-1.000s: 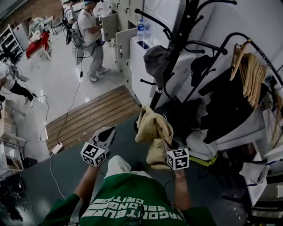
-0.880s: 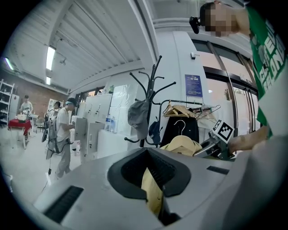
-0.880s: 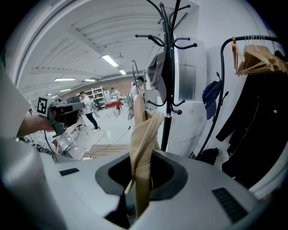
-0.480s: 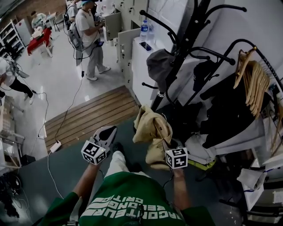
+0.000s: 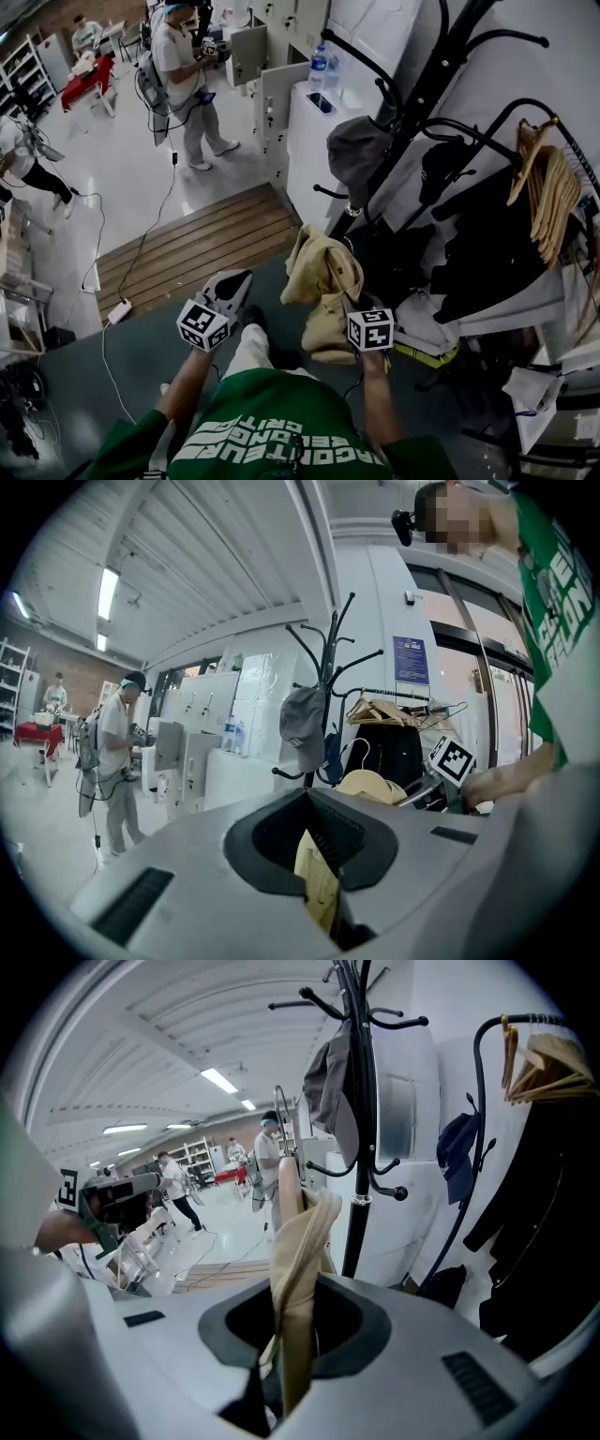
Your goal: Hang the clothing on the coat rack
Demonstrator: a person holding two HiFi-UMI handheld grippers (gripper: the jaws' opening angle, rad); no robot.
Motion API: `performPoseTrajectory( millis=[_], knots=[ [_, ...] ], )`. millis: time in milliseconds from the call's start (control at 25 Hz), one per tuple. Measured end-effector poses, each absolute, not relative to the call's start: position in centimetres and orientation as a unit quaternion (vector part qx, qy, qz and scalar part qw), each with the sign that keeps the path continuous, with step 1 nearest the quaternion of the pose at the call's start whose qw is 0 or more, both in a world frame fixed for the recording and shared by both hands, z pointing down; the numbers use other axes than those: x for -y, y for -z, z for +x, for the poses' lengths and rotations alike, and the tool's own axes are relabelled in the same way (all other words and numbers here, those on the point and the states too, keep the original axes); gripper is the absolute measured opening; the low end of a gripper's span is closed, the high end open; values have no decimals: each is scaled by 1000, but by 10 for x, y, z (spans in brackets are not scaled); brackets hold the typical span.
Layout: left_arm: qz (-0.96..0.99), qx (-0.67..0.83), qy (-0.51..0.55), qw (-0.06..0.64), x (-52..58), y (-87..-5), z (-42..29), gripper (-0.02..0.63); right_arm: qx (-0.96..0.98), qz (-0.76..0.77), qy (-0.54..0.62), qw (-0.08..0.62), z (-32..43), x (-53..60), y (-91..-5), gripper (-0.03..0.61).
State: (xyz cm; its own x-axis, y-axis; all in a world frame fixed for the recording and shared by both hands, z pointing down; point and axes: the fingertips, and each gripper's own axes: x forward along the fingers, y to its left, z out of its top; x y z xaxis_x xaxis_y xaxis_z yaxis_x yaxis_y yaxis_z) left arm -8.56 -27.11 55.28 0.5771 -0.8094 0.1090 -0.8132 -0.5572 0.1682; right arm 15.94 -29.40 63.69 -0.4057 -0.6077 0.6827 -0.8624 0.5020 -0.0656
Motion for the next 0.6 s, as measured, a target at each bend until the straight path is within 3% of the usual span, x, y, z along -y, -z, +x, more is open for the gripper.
performPoseTrajectory(
  millis=[280,600],
  knots=[
    [884,457,-12,99,290,-550,-106,5,809,458,-216,299,139,320,-625,78],
    [887,451,-5,96,309,-545,-118,5,822,457,-201,274,141,334,-537,80]
  ],
)
